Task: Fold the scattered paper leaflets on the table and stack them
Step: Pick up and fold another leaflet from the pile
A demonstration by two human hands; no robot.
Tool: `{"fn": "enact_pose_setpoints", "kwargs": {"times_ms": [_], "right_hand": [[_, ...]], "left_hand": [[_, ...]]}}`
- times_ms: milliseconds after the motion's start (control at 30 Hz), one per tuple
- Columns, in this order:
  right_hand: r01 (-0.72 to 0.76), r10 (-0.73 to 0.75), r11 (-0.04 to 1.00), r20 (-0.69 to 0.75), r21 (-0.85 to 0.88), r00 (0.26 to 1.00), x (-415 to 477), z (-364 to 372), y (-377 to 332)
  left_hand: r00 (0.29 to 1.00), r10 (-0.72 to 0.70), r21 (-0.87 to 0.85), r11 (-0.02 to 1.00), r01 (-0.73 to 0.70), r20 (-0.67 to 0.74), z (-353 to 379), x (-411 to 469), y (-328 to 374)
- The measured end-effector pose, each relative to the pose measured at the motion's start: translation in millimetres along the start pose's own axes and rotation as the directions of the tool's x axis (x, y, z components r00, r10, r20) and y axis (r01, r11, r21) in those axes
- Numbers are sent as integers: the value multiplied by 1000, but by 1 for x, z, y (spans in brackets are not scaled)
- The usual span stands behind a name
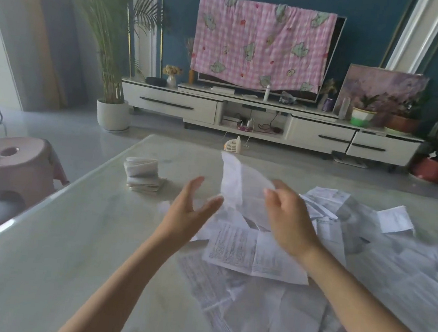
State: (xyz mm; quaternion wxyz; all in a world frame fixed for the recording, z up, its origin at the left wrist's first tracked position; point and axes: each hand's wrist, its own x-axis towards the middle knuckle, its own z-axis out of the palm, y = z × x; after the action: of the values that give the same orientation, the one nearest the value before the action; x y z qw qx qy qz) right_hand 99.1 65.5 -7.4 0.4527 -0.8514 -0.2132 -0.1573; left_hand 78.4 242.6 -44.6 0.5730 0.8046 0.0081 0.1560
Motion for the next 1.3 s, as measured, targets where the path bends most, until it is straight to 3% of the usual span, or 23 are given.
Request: {"fn": "enact_pose_setpoints", "kwargs": {"times_ms": [100,167,333,467,567,700,833,1067,1200,1300], "right_hand": [[-151,193,913,-76,379,978,-3,-50,-5],[-229,283,812,-19,536,959,-11,-81,-6],[-372,364,758,126,535,923,-40,-114,8],[-443,359,593,273,672,893,-70,-129,26],[-523,349,518,391,677,852,-88,-128,38],[-524,426,590,315,614,848,-90,-125,55],[-519,379,650,355,555,855,-89,-130,61],[-547,360,644,419,535,834,-95,-132,69],[-457,346,738,303,496,888,-96,-132,66],[-350,284,835,212,425,935,-99,-129,66]], "left_hand": [[988,-51,-105,992,67,146,15,-9,30],[982,-33,-181,981,66,184,24,-17,52],[934,17,-335,936,110,356,43,-41,81],[949,-98,-320,927,196,298,75,-66,88],[959,-144,-332,917,222,245,92,-70,84],[940,-181,-283,922,265,291,102,-73,77],[930,-197,-316,901,297,312,100,-70,70],[896,-232,-401,831,386,379,99,-67,69],[848,-250,-491,724,484,467,99,-69,72],[800,-179,-375,810,450,573,102,-72,69]]}}
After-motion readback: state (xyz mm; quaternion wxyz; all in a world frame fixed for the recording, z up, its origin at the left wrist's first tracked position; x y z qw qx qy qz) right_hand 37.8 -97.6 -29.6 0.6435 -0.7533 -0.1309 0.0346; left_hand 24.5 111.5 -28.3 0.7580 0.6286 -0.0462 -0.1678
